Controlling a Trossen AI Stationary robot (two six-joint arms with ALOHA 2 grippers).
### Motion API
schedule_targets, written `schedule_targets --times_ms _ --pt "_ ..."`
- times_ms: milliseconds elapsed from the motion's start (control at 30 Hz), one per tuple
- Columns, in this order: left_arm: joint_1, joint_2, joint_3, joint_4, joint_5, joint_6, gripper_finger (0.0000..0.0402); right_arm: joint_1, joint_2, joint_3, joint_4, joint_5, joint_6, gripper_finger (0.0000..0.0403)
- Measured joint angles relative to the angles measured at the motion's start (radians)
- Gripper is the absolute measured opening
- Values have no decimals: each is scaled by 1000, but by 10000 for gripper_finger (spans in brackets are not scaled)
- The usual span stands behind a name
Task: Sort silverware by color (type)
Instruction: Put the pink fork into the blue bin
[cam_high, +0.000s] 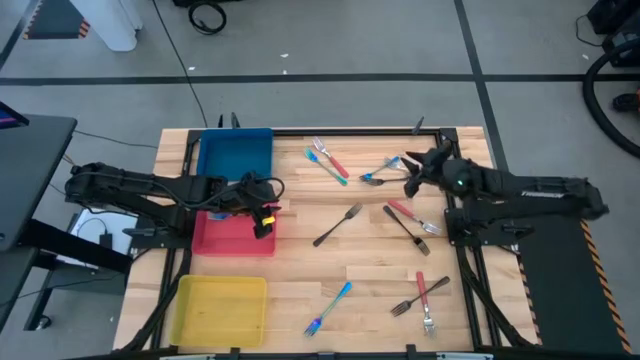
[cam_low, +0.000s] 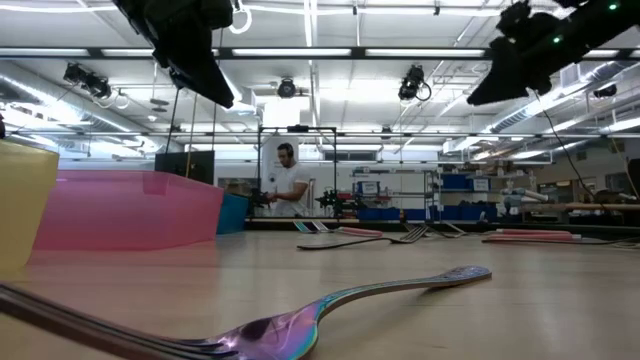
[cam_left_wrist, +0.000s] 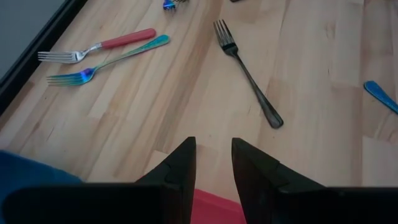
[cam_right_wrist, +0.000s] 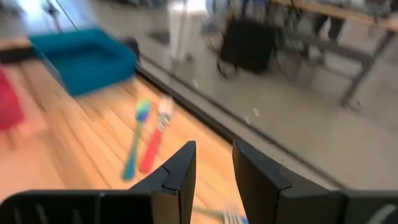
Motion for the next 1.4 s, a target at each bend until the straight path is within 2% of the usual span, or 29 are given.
schedule_targets --times_ms 200,400,500,867,1200,1400 --pt "0 0 0 0 0 6 103 -201 128 80 -111 -242 34 114" --pt "0 0 0 0 0 41 103 -361 280 109 -185 -433 28 114" --pt "0 0 0 0 0 48 103 -419 358 108 -213 -491 -5 114" --pt "0 0 0 0 0 47 103 -528 561 108 -216 -491 -146 114" --pt "0 0 0 0 0 47 103 -570 691 108 -206 -494 -178 114" --pt "0 0 0 0 0 47 103 -580 775 108 -142 -493 -187 114"
